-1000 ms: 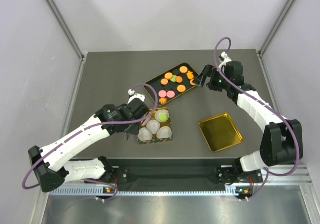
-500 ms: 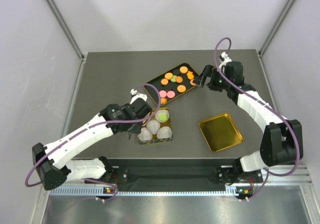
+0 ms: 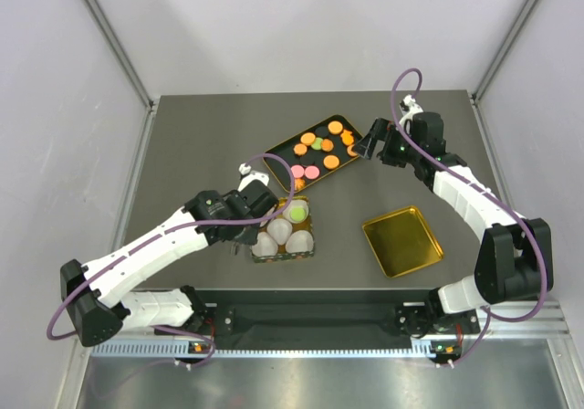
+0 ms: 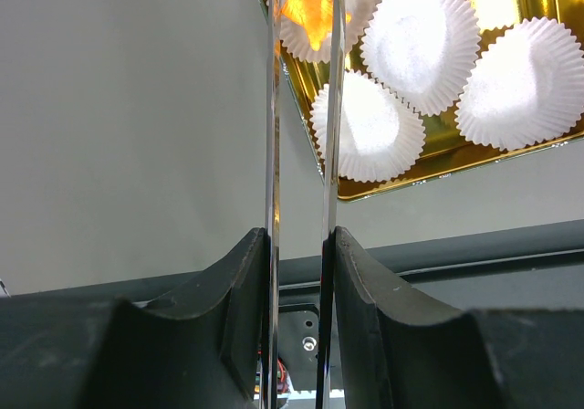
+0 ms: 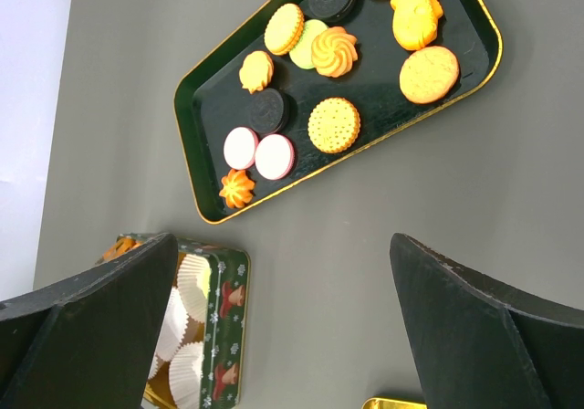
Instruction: Pack the cookies
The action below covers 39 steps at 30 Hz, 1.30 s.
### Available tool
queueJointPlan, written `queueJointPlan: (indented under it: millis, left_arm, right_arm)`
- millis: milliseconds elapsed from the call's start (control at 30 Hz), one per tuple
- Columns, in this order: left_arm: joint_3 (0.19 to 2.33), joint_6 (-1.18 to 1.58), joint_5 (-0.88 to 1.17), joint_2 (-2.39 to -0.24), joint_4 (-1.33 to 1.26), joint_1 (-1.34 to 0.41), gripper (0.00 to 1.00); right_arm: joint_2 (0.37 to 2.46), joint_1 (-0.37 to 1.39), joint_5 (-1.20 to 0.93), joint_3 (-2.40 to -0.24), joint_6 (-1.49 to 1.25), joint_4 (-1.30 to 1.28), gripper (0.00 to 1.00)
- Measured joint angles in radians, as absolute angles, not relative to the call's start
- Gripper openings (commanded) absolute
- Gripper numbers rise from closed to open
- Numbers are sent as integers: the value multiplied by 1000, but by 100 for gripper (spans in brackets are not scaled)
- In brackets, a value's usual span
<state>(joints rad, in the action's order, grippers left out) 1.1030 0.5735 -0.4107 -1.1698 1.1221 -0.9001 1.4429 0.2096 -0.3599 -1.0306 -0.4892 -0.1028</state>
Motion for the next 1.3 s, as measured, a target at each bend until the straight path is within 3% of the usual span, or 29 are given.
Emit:
queueJointPlan:
  millis: [1300]
  left_arm:
    - [1103,567,-408,-1170,1122,-900,45]
  right_arm:
    - [1443,215,-360,-1031,-490,-103,100]
